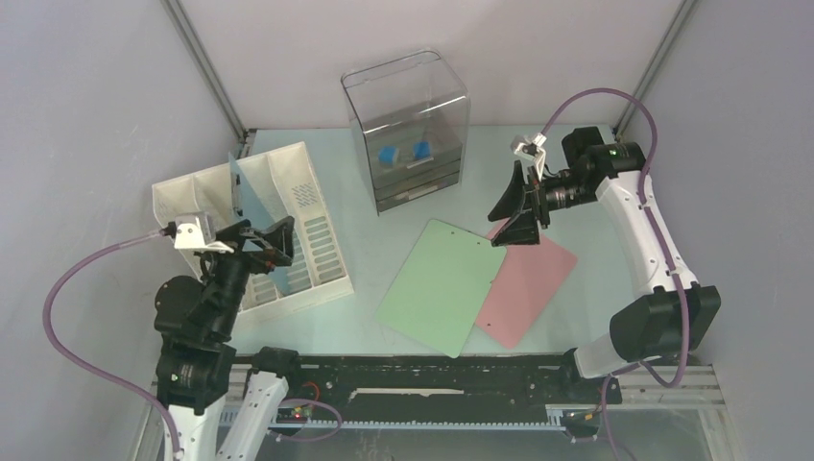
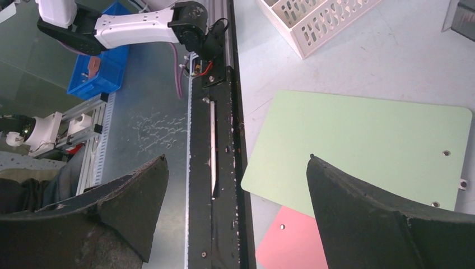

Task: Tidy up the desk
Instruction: Place the folder in the storage box, then pick up the folder from the center of the board.

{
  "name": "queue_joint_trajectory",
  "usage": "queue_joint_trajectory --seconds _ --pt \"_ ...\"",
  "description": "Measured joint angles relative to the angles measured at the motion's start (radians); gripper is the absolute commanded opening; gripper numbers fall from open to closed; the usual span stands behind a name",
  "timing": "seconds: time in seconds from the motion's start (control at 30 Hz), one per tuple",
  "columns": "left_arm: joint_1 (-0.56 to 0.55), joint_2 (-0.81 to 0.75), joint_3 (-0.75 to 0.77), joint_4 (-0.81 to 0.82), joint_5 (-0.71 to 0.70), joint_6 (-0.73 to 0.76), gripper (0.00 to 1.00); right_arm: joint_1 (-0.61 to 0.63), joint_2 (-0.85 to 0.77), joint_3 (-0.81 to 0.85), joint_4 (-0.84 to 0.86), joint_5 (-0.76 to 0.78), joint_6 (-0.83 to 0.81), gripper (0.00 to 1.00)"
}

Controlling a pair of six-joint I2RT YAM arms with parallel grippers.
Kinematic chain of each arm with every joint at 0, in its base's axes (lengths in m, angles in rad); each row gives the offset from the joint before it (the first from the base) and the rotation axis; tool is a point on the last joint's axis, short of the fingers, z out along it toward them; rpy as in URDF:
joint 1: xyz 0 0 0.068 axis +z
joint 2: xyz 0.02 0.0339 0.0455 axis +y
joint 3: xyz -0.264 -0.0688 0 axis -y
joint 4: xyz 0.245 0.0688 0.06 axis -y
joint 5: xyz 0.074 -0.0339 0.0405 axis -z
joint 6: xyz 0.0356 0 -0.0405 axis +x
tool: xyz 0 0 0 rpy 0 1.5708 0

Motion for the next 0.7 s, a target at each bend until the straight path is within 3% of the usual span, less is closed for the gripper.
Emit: queue_joint_trajectory --seconds 0.4,0.57,0.7 --pt "-0.002 0.048 0.069 -0.022 0.389 -0.137 1.0 -0.046 0.0 0.0 0.0 0.004 -0.005 1.0" --pt "-0.048 0.055 0.056 -0.012 0.445 -0.148 1.0 -0.071 0.0 0.0 0.0 0.004 -0.005 1.0" --pt "-0.175 0.055 0.017 0.008 0.419 -0.153 1.0 -0.092 0.008 0.0 0.0 0.003 -0.004 1.0"
